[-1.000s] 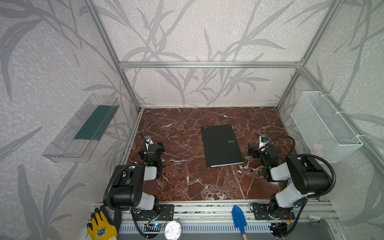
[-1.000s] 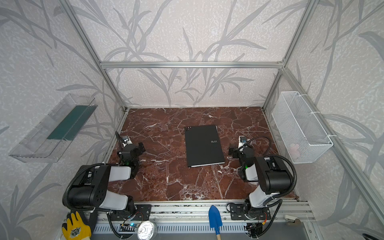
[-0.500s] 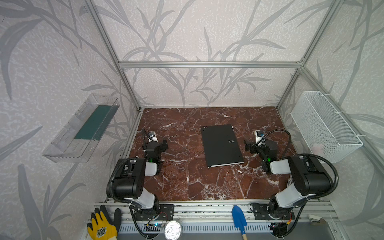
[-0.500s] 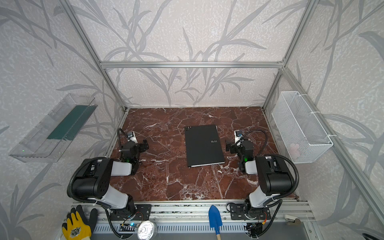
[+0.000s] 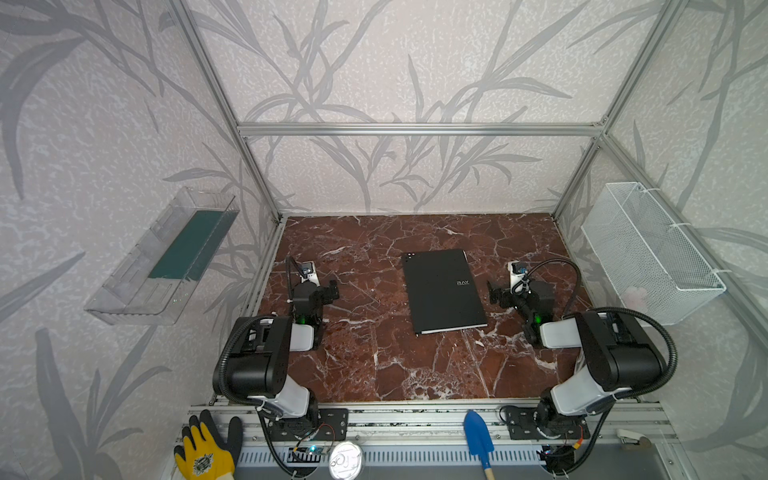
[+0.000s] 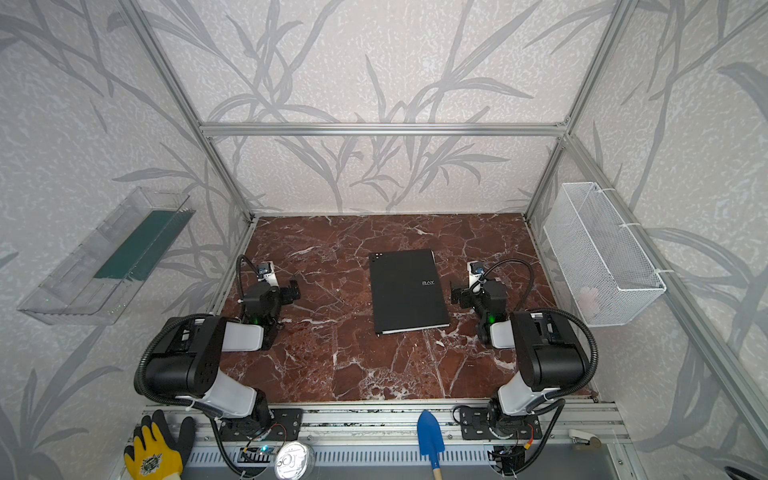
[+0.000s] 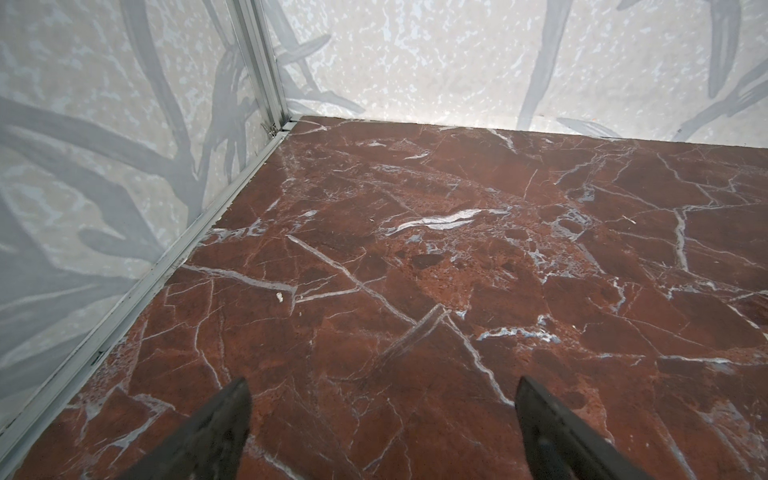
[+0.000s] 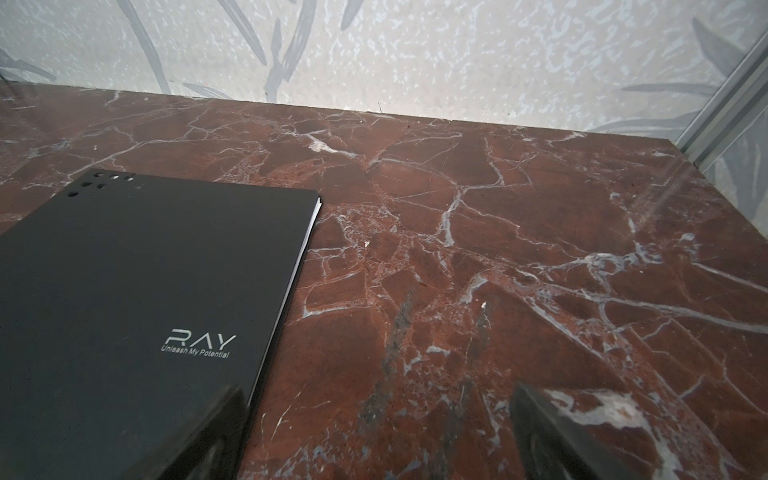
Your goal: Put the files into the folder
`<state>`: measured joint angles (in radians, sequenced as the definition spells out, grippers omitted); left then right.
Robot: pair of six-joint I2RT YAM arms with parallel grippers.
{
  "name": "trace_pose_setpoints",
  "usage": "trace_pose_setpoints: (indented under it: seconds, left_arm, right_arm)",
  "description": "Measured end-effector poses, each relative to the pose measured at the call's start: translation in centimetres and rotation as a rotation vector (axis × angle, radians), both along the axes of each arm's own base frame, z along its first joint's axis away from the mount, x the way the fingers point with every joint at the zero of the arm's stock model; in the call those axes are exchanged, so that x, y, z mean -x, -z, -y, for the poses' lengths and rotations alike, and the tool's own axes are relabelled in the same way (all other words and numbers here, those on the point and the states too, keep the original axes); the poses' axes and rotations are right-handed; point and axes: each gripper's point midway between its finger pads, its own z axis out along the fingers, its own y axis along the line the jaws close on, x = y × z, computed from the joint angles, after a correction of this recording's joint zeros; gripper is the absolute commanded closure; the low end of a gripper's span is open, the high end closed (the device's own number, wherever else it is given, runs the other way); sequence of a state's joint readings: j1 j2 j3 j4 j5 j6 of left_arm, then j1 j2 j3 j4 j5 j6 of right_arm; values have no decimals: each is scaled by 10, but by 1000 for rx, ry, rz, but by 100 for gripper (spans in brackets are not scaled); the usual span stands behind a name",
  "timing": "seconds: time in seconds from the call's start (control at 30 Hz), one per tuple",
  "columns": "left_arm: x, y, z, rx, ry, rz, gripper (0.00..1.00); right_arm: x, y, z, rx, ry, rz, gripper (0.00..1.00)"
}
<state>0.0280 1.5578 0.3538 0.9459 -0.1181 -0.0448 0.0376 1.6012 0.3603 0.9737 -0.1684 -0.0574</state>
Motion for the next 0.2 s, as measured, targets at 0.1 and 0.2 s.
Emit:
trace_pose_setpoints:
  seconds: [0.1,0.2]
  left_arm:
    - [-2,0,-1,16,16,-3,1]
    - [-1,1,-4,27,17,-3,1]
  right_arm:
    - [0,0,0,0,0,0,1]
    - [0,0,0,0,-2,0,1]
